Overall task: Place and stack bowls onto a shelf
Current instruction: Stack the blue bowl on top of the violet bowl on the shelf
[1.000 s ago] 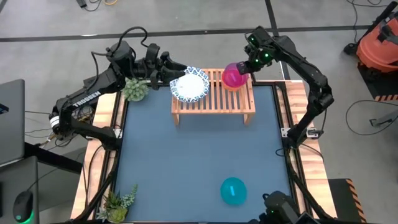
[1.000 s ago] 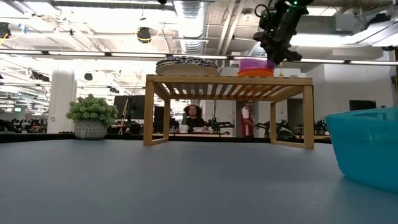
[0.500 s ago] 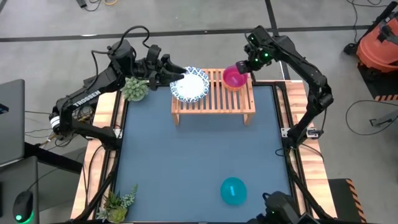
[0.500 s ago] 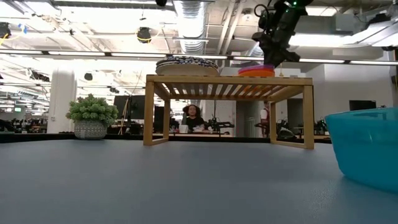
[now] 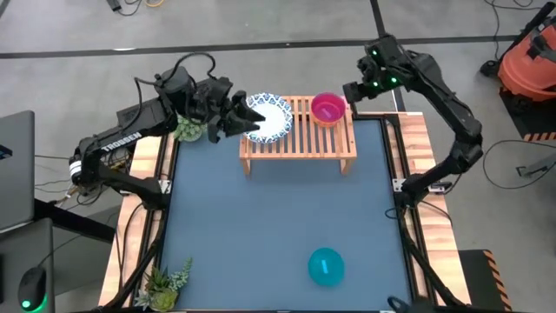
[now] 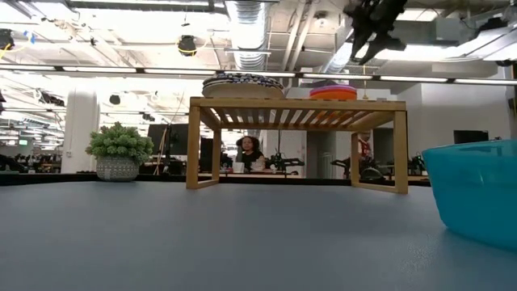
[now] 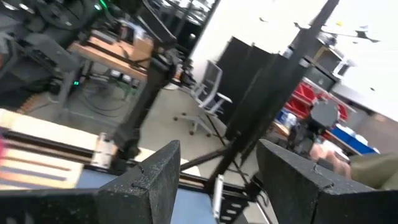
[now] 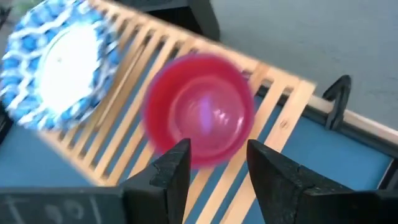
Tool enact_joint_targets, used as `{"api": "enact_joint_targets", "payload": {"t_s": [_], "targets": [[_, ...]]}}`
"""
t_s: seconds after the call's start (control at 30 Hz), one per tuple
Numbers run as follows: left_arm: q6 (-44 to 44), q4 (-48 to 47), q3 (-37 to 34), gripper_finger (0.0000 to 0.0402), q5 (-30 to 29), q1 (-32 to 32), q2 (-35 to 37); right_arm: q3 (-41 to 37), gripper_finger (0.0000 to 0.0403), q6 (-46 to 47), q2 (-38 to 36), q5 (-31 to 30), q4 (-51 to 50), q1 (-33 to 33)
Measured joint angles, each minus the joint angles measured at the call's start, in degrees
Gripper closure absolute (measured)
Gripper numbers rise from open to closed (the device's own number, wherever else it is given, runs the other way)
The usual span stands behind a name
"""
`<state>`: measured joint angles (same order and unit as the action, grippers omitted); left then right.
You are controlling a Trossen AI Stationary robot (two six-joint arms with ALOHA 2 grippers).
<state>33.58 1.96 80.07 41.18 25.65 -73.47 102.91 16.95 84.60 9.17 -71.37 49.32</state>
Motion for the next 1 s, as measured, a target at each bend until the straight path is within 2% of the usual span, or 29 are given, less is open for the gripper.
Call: {"api": "enact_joint_targets", "payload": {"t_s": [0.13,0.27,0.5,0.57,0.83,1.0], "targets": [[-1.6,0.1,0.0,0.0205,-3.3,-5.9,0.0,0.0,0.0222,2.8,-2.4,-0.1,-3.8,-5.4],[-1.4,1.8,0.0,0.0205,-4.5,-11.7,0.0,0.0,0.0224,7.2,-3.4,-0.5,-6.3,-14.7],[-2.6,2.2,0.0,0.0205,-4.6,-21.1,0.0,-0.1,0.0225,21.2,-2.6,-12.0,-10.4,-36.5],[-2.6,2.2,0.0,0.0205,-6.2,-23.7,0.0,0.0,0.0225,26.3,-1.5,-14.6,-10.8,-43.4],[-2.3,1.7,0.0,0.0205,-24.1,-37.2,0.0,0.0,0.0225,42.0,3.9,-24.5,-11.9,-67.3],[-4.2,1.8,0.0,0.0205,-36.4,-46.3,-0.1,-0.1,0.0225,48.2,9.6,-25.8,-12.5,-77.3]]}}
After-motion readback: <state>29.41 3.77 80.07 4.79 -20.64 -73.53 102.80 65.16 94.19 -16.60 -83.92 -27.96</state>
